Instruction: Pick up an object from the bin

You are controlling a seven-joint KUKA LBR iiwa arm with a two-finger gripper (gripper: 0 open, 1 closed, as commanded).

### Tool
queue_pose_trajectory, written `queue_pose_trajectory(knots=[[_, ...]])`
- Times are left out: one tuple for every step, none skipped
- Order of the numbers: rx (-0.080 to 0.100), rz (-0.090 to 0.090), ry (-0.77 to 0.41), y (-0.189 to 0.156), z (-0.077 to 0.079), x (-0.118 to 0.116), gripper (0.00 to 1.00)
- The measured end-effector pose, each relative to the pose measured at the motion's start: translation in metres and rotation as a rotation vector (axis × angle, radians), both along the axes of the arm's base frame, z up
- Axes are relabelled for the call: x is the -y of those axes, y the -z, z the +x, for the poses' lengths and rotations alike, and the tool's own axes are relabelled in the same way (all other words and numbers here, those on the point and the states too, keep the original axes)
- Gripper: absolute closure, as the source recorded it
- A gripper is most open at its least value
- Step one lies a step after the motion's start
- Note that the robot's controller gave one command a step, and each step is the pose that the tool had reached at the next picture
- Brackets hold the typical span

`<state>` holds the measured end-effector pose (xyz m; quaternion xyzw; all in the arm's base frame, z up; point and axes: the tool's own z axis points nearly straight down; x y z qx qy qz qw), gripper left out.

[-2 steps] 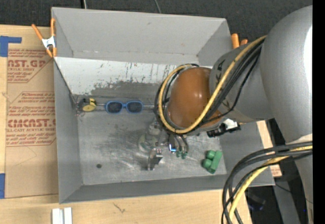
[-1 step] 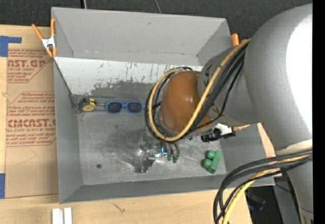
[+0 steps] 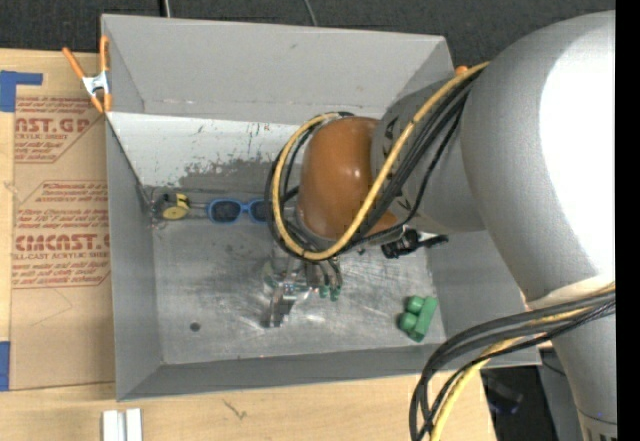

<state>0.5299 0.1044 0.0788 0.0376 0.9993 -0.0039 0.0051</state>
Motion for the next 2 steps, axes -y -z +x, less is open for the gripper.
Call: queue_pose_trajectory(knots=[[0.034, 0.024, 0.005, -0.0018, -0.0224, 0.0287, 0.0], [0.054, 0.024, 0.007, -0.0059, -0.0162, 0.0286, 1.0]])
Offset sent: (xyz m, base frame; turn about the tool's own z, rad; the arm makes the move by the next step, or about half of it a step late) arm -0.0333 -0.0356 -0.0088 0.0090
